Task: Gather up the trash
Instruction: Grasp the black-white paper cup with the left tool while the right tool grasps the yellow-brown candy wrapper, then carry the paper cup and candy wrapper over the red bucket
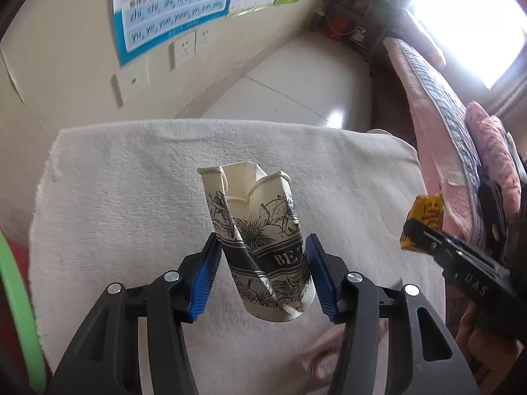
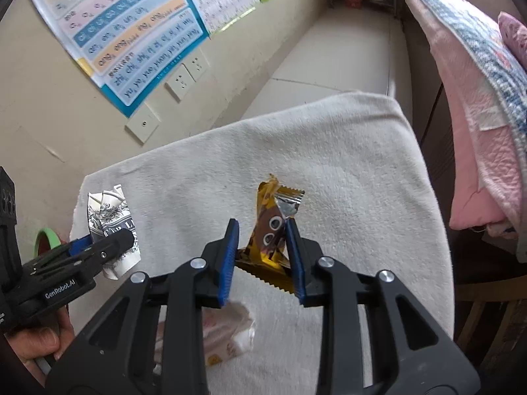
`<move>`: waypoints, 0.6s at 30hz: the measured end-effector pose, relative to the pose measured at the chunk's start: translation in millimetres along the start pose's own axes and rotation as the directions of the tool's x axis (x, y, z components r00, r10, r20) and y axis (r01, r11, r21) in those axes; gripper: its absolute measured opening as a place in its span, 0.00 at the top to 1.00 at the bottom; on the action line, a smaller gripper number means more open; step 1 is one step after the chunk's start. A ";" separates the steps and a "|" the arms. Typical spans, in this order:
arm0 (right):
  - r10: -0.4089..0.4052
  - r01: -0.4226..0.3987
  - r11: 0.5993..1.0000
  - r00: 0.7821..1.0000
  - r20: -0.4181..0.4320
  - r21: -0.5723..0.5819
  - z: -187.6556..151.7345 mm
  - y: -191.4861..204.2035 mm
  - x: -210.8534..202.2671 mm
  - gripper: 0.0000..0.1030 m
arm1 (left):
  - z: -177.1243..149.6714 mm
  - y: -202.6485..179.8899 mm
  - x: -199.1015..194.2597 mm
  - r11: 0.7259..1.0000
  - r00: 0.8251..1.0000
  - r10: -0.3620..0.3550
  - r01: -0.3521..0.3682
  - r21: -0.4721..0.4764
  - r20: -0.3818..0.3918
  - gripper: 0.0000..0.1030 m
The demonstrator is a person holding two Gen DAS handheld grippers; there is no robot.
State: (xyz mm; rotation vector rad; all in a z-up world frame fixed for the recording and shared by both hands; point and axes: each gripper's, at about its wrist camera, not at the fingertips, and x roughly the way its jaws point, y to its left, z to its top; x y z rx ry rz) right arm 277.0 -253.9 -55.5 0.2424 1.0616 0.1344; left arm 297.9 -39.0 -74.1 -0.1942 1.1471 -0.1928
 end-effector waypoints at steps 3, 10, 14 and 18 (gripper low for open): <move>-0.007 0.008 0.999 1.000 0.024 -0.036 -7.6 9.0 -15.3 0.72 | -9.0 -1.9 -17.2 1.000 1.000 0.009 -0.010 0.030 0.020 0.51; -0.001 0.005 0.997 0.998 0.056 -0.077 -27.8 22.8 -52.5 0.72 | -38.3 -3.3 -64.1 0.994 0.996 0.018 -0.028 0.109 0.090 0.51; -0.017 0.028 0.993 0.995 0.098 -0.115 -41.3 30.4 -80.2 0.72 | -57.6 3.9 -92.7 0.990 0.992 0.023 -0.039 0.137 0.122 0.51; -0.026 0.041 0.991 0.993 0.119 -0.129 -55.2 35.8 -94.8 0.72 | -75.9 14.6 -114.2 0.991 0.989 0.026 -0.044 0.126 0.143 0.51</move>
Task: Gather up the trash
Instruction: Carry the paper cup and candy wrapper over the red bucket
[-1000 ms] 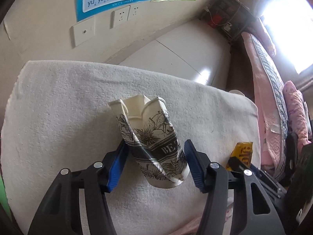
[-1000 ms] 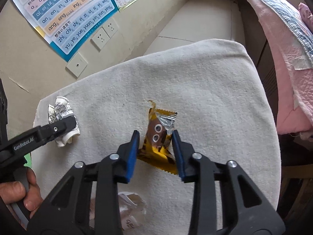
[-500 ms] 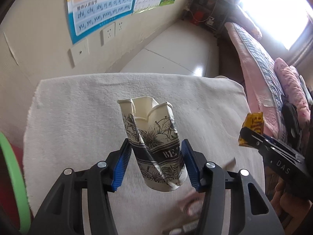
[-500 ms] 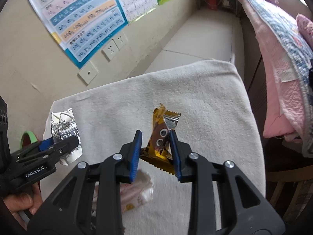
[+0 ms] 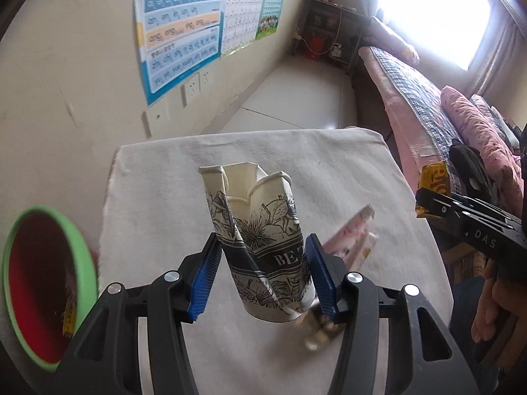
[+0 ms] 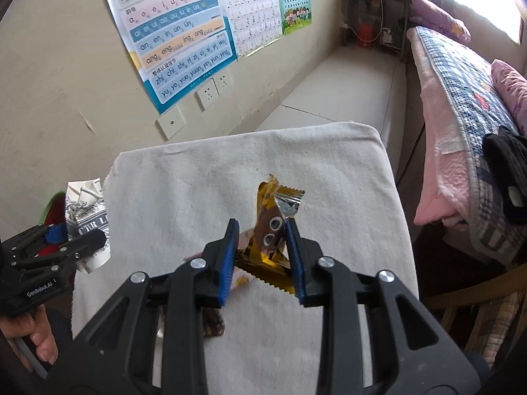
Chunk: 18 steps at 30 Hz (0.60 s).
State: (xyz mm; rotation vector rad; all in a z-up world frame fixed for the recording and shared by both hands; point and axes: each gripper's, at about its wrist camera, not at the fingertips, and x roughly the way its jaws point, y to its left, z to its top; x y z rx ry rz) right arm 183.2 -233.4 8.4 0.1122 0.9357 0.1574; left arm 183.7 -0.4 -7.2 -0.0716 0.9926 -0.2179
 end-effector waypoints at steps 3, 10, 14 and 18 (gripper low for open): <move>0.005 -0.005 1.000 1.000 0.003 -0.004 -10.2 6.1 -8.8 0.72 | -13.3 9.8 -12.5 0.999 1.000 -0.008 0.008 -0.035 0.004 0.51; 0.024 -0.024 0.999 1.000 0.003 -0.025 -27.7 30.7 -20.1 0.72 | -39.7 27.0 -31.8 0.998 1.000 0.002 -0.002 -0.061 0.010 0.51; 0.038 -0.037 0.998 0.999 0.007 -0.048 -34.0 49.1 -25.1 0.72 | -49.1 41.8 -44.0 0.997 1.000 0.010 -0.009 -0.082 0.020 0.51; 0.056 -0.055 0.995 0.998 0.007 -0.082 -36.5 70.5 -28.3 0.72 | -55.2 57.8 -56.6 0.993 0.999 0.017 -0.013 -0.115 0.037 0.51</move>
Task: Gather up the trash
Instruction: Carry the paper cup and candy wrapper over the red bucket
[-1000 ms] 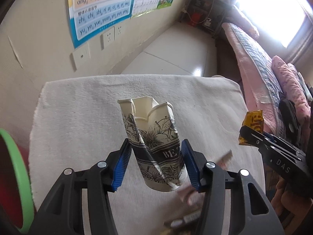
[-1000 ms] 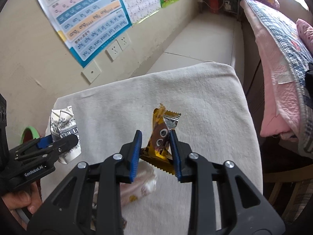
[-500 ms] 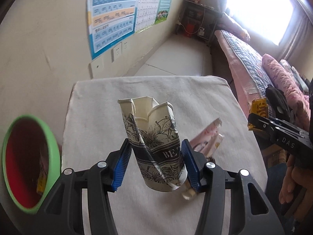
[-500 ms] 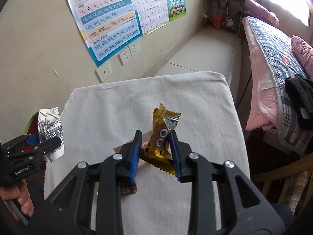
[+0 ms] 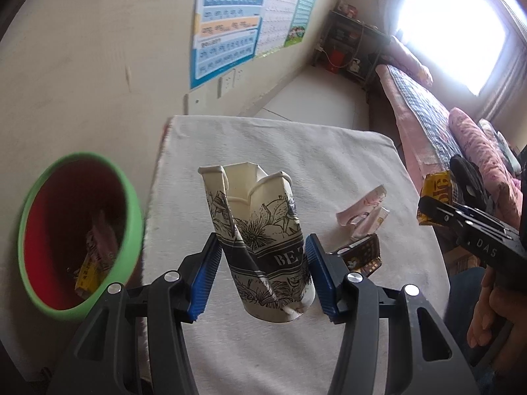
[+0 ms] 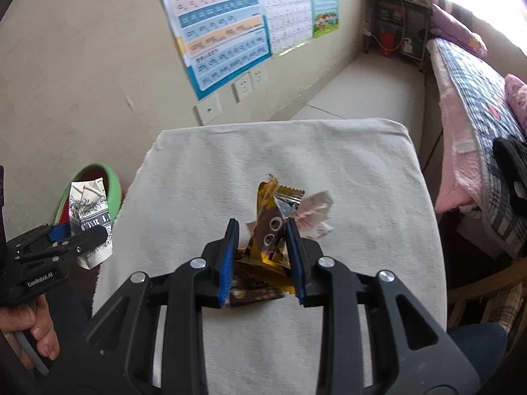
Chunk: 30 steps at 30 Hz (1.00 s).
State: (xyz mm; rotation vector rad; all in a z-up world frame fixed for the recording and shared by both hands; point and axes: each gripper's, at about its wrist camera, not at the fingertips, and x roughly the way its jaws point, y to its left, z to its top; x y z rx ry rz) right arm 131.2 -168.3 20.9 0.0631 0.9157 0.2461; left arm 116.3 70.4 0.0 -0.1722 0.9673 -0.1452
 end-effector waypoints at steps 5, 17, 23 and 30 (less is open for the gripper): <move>0.022 -0.022 0.999 1.000 0.000 -0.040 1.1 27.9 1.6 0.72 | -1.9 15.6 -12.1 1.000 1.000 0.002 -0.002 -0.022 0.019 0.51; 0.096 -0.097 0.985 0.995 -0.016 -0.143 9.5 105.2 17.0 0.72 | -4.9 87.0 -32.4 0.989 0.998 0.057 -0.051 -0.138 0.041 0.51; 0.137 -0.141 0.971 0.990 -0.035 -0.191 17.6 142.1 28.9 0.72 | -5.8 123.5 -42.7 0.976 0.994 0.095 -0.083 -0.200 0.050 0.51; 0.197 -0.204 0.947 0.979 -0.054 -0.247 25.5 192.3 42.8 0.72 | -10.1 163.0 -53.1 0.960 0.989 0.142 -0.126 -0.251 0.049 0.51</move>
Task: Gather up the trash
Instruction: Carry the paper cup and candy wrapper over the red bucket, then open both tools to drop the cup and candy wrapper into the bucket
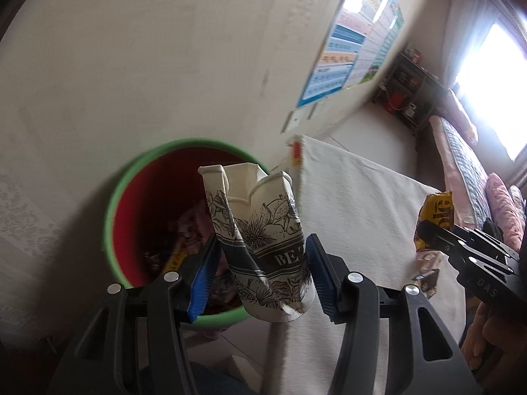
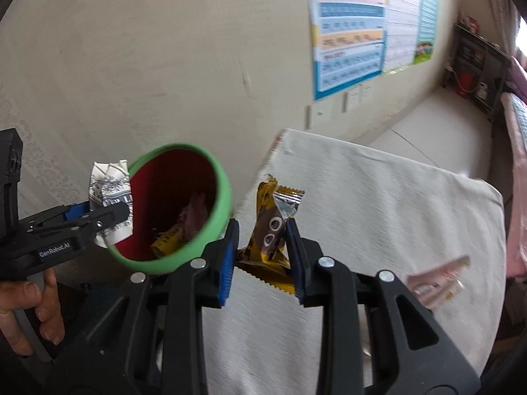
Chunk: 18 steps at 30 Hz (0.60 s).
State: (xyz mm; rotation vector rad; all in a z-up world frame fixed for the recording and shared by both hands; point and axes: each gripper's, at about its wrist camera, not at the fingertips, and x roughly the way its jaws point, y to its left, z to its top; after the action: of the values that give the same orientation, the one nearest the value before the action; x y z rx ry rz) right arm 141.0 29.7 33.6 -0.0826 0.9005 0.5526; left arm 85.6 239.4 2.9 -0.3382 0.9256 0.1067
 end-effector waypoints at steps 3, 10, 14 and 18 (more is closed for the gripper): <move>0.037 -0.037 0.999 0.999 -0.012 -0.016 6.8 19.5 12.4 0.72 | 1.9 18.0 -2.3 1.000 1.000 0.008 -0.008 -0.027 0.002 0.51; 0.084 -0.085 0.995 0.996 -0.029 -0.060 20.8 57.5 37.3 0.72 | 4.3 64.6 -3.0 0.996 0.999 0.035 -0.035 -0.087 0.000 0.51; 0.118 -0.123 0.989 0.991 -0.061 -0.080 28.9 76.0 56.4 0.72 | 3.9 85.5 -1.9 0.991 1.000 -0.004 0.005 -0.133 0.008 0.51; 0.130 -0.139 0.985 0.988 -0.088 -0.105 33.0 92.3 73.0 0.72 | 2.1 101.4 -0.8 0.983 0.999 -0.030 0.033 -0.181 0.019 0.51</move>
State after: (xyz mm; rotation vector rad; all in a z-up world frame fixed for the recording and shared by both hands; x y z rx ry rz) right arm 155.5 149.3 13.4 -0.1461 0.9585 0.7301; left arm 63.0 335.6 -19.7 -0.5201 0.8964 0.1648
